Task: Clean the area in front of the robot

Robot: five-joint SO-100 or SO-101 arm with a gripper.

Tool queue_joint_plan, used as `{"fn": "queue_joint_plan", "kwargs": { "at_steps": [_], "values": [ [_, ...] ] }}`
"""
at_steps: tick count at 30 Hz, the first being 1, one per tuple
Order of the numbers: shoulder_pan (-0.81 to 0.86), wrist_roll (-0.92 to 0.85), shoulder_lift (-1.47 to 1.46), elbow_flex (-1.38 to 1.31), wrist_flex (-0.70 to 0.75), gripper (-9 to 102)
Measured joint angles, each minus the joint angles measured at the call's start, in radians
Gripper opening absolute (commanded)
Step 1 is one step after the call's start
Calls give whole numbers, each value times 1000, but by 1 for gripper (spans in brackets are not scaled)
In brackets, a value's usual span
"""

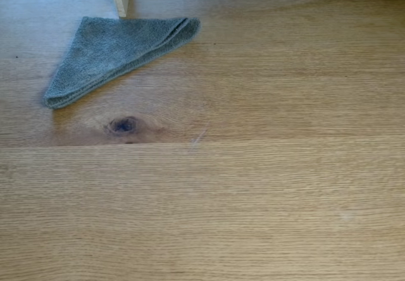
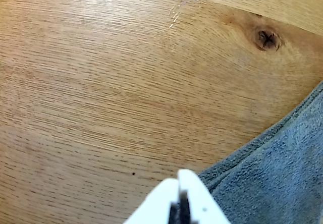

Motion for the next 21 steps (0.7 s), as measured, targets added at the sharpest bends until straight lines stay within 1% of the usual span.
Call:
{"fn": "queue_joint_plan", "kwargs": {
  "at_steps": [2, 3, 5, 8, 16, 17, 19, 21],
  "values": [
    [0, 0, 0, 0, 0, 0],
    [28, 0, 0, 0, 0, 0],
    [138, 0, 0, 0, 0, 0],
    [190, 0, 0, 0, 0, 0],
    [235, 0, 0, 0, 0, 0],
    [238, 0, 0, 0, 0, 0],
    [236, 0, 0, 0, 0, 6],
    [219, -8, 0, 0, 0, 5]
  ]
}}
